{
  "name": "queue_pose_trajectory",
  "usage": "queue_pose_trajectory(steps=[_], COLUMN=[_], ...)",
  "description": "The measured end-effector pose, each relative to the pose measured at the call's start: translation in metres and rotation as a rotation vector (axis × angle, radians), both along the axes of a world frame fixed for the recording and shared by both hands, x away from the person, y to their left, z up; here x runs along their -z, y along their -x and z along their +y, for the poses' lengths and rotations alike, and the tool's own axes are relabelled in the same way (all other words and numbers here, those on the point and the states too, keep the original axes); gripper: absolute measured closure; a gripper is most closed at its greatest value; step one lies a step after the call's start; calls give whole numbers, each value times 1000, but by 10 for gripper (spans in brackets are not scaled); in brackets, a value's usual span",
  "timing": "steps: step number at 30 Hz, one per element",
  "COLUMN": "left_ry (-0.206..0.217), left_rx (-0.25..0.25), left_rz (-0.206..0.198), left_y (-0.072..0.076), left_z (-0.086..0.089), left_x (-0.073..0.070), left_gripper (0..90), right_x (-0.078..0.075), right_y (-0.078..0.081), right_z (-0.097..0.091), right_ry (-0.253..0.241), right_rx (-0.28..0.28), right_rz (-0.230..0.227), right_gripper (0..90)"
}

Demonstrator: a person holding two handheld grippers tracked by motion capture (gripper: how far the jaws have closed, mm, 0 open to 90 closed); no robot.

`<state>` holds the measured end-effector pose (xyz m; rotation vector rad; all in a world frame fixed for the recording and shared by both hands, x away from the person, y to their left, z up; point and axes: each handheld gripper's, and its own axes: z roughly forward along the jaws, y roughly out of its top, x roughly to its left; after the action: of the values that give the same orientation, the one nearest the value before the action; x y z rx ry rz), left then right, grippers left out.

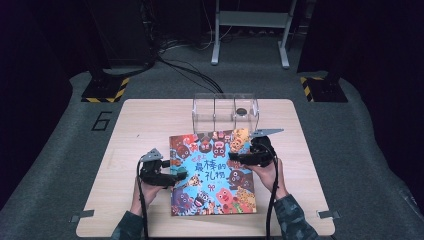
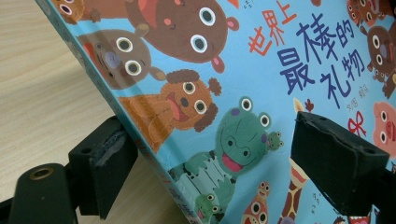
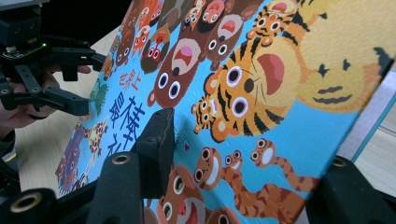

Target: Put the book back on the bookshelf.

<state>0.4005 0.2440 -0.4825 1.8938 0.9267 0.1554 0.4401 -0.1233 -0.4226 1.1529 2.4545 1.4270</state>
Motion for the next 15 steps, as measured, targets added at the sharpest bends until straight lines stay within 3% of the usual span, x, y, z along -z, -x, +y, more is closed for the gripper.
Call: queue_pose_trajectory(steps=[15], left_ry=[-8], left_rx=[9], left_rz=[-40], left_y=[2], left_z=[2], left_x=[-13], left_gripper=[174], right_x=[-8], right_y=[1], right_z=[-1], right_ry=[17], right_rx=[1], right_rz=[-7], right_gripper=[468])
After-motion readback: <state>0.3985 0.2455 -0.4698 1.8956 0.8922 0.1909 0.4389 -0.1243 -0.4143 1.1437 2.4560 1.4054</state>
